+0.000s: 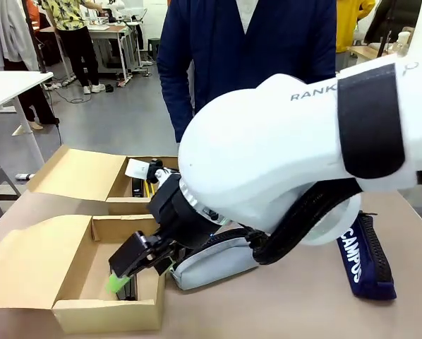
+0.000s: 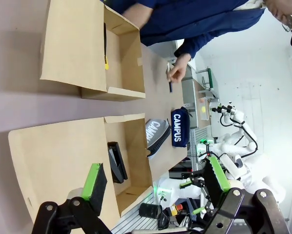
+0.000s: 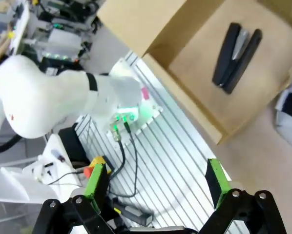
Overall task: Place items inside the box.
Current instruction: Pick up a Pencil pouch or Stapler and place it inside the Mailer Box closest to the robot.
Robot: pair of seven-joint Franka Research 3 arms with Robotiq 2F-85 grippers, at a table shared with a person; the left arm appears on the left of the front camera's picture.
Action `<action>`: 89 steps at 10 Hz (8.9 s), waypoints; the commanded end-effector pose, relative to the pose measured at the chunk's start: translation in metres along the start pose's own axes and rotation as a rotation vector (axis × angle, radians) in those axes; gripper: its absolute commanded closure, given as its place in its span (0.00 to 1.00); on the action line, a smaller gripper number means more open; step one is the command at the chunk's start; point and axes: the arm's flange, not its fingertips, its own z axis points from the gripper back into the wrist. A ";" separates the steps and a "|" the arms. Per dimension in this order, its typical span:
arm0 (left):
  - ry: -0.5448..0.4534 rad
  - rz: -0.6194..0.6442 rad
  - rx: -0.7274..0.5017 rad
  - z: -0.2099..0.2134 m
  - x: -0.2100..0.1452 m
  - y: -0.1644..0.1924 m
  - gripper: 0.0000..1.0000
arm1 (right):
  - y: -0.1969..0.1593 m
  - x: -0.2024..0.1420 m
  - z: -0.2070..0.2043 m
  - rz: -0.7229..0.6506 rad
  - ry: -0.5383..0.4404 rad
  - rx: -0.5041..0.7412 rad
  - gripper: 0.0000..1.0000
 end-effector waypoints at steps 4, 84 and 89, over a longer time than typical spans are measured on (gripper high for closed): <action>-0.012 -0.015 -0.022 0.000 0.000 -0.001 0.00 | -0.087 -0.043 0.147 -0.212 -0.300 0.002 0.00; -0.012 -0.015 -0.022 0.000 0.000 -0.001 0.00 | -0.177 0.044 -0.018 1.011 0.481 -0.213 0.00; -0.012 -0.015 -0.022 0.000 0.000 -0.001 0.00 | -0.182 0.036 -0.023 0.961 0.522 -0.211 0.00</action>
